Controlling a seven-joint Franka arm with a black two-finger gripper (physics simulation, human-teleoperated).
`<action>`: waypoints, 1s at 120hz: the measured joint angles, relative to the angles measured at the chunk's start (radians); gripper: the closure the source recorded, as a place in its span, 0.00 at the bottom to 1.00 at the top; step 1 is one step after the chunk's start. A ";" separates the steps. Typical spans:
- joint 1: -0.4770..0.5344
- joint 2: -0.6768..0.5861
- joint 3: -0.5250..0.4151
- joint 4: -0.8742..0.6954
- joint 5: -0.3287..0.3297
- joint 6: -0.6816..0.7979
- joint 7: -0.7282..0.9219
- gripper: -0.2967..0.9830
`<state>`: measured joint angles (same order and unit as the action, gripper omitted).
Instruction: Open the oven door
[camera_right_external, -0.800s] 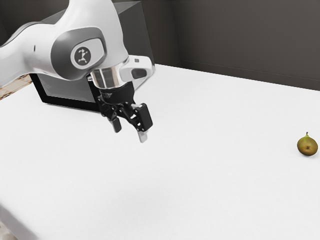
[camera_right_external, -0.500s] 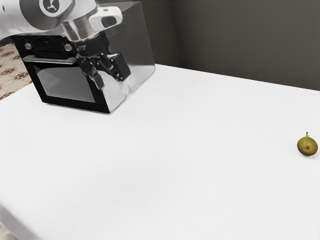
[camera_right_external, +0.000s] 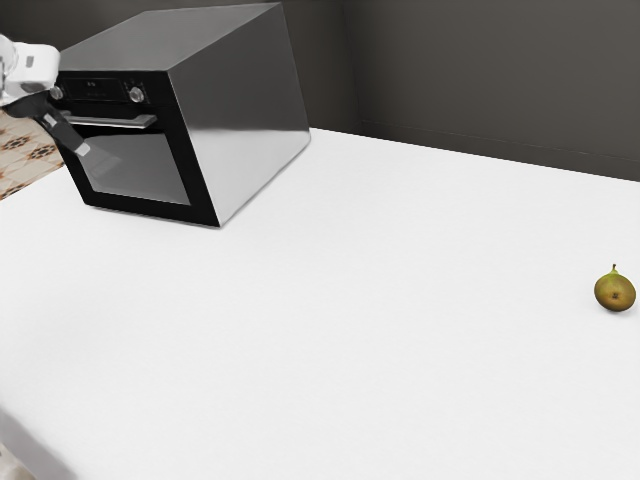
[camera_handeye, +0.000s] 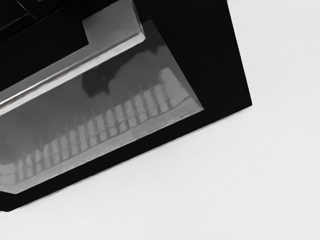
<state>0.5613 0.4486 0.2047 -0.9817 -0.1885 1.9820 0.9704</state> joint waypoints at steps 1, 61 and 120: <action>0.000 0.006 0.000 0.002 -0.002 0.012 0.012 0.23; 0.002 0.238 -0.005 0.029 -0.030 0.612 0.347 0.23; -0.015 0.302 -0.019 0.074 -0.016 0.768 0.439 0.23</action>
<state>0.5466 0.7503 0.1853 -0.9081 -0.2047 2.7502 1.4095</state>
